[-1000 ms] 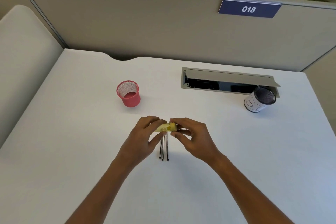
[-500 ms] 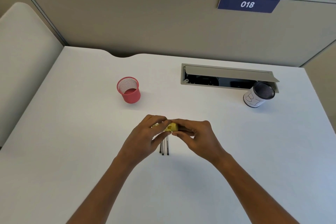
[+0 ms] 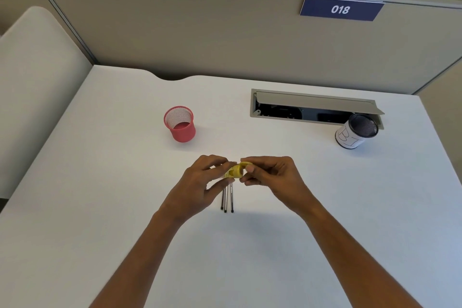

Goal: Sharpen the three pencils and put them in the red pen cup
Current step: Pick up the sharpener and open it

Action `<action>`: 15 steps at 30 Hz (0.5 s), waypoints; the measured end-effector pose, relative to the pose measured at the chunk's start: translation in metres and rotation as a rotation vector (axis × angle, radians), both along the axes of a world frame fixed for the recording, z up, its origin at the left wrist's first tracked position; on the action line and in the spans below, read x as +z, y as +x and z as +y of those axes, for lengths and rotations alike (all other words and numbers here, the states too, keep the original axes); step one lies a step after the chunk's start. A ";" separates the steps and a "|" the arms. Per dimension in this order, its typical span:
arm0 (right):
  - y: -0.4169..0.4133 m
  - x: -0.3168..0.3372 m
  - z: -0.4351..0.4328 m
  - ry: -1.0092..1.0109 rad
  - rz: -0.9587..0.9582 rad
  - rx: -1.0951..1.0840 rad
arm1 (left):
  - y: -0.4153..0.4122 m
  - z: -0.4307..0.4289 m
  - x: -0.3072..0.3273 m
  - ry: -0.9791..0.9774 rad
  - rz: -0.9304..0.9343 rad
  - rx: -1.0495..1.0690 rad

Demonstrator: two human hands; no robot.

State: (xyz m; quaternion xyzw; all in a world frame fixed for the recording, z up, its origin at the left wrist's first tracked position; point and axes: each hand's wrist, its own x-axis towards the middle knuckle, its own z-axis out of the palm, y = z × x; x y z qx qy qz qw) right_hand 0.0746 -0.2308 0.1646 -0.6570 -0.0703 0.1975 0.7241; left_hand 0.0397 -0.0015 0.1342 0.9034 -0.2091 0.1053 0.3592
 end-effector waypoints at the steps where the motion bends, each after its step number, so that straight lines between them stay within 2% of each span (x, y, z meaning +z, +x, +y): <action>1: 0.000 -0.002 0.001 -0.007 0.004 -0.040 | 0.000 -0.001 0.000 0.001 0.000 -0.005; 10: -0.005 -0.008 0.017 0.092 0.190 -0.139 | -0.006 -0.006 -0.003 -0.060 0.025 -0.003; 15: -0.014 -0.006 0.017 0.126 0.247 -0.082 | -0.007 -0.005 -0.002 -0.059 0.015 0.064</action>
